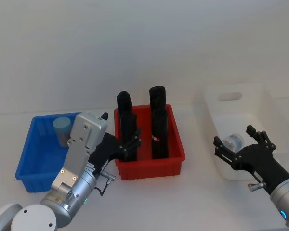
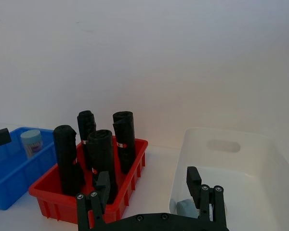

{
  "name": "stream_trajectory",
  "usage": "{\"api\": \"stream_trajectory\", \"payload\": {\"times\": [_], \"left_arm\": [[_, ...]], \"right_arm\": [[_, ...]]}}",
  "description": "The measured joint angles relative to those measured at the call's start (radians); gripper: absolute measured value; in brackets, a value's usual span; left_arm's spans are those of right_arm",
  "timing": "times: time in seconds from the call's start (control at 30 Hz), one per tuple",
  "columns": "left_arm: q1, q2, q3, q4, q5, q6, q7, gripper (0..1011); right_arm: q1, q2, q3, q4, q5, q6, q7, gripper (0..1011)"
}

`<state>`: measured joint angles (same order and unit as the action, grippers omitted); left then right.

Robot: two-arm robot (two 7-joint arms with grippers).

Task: Pick the cotton swabs from the blue box and place them into the white box.

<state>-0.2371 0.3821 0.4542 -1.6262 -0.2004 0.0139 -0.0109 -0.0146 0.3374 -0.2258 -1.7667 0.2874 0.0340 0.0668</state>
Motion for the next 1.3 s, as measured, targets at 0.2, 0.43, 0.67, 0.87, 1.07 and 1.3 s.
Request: {"api": "stream_trajectory", "payload": {"times": [0.2,0.43,0.67,0.87,1.07,1.3], "left_arm": [[0.000,0.000,0.000,0.000,0.000,0.000,0.000,1004],[0.000,0.000,0.000,0.000,0.000,0.000,0.000,1004],[0.000,0.000,0.000,0.000,0.000,0.000,0.000,1004],[0.000,0.000,0.000,0.000,0.000,0.000,0.000,1004],[0.000,0.000,0.000,0.000,0.000,0.000,0.000,1004],[0.000,0.000,0.000,0.000,0.000,0.000,0.000,1004]], "right_arm": [[0.000,0.000,0.000,0.000,0.000,0.000,0.000,1002],[0.000,0.000,0.000,0.000,0.000,0.000,0.000,1001],[0.000,0.000,0.000,0.000,0.000,0.000,0.000,1001],[0.000,0.000,0.000,0.000,0.000,0.000,0.000,1001],[0.000,0.000,0.000,0.000,0.000,0.000,0.000,1001],[0.000,0.000,0.000,0.000,0.000,0.000,0.000,1001]]}}
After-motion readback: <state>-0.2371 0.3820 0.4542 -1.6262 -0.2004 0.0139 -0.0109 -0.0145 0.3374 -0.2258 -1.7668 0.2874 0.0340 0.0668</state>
